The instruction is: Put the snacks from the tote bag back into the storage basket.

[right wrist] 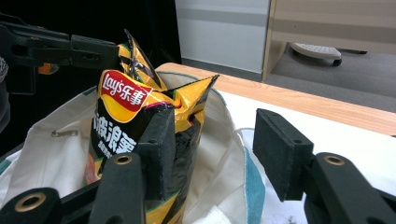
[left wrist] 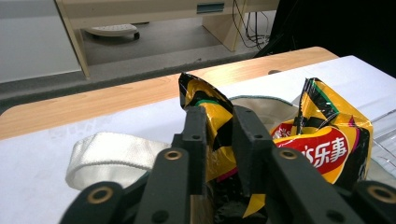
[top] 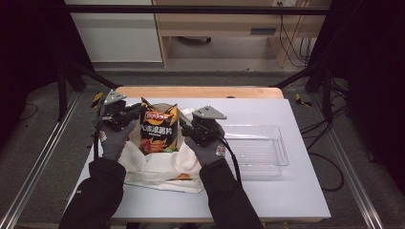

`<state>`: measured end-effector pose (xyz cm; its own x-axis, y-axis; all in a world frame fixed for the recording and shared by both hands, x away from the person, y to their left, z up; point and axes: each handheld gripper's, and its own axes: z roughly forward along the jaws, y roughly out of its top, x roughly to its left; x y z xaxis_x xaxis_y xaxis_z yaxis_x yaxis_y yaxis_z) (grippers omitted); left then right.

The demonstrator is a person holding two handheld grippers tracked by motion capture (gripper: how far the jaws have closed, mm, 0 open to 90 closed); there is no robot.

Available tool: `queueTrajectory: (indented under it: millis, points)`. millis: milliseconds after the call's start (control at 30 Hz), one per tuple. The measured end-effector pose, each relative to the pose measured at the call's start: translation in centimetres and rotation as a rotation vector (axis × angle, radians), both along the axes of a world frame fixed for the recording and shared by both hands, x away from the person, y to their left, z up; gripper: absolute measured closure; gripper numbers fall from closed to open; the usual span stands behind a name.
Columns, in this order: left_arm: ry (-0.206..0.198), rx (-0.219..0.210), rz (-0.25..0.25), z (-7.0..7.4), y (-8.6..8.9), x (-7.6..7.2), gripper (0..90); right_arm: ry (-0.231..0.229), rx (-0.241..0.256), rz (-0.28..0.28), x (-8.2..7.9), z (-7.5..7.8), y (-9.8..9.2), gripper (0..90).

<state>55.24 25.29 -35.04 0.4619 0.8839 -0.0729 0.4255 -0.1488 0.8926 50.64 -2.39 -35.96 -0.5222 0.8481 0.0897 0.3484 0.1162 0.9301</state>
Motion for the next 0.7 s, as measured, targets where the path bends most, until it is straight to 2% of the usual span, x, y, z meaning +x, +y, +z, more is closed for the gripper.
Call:
queueTrajectory:
  millis: [100, 167, 300, 433, 467, 700]
  points:
    - [0.001, 0.024, -0.002, 0.1, 0.0, -0.4, 85.4, 0.004, -0.001, 0.004, 0.0, -0.2, 0.1, 48.8]
    - [-0.004, 0.021, -0.007, 0.0, 0.1, -0.8, 89.0, 0.007, 0.000, 0.010, 0.0, -0.3, 0.3, 48.8]
    - [-0.020, 0.004, -0.008, -0.1, 0.3, -1.7, 89.8, 0.003, 0.010, 0.026, -0.1, -0.3, 0.8, 48.8]
    - [-0.046, -0.011, -0.008, -0.2, 0.6, -3.1, 89.8, -0.003, 0.015, 0.044, -0.2, -0.2, 1.7, 49.1]
    - [-0.056, -0.019, -0.010, -0.3, 0.9, -3.8, 89.9, -0.006, 0.019, 0.051, -0.2, -0.2, 2.1, 49.5]
    - [-0.079, -0.040, -0.024, -0.6, 1.5, -5.7, 89.9, 0.001, 0.002, 0.087, -0.1, -0.2, 4.2, 51.8]
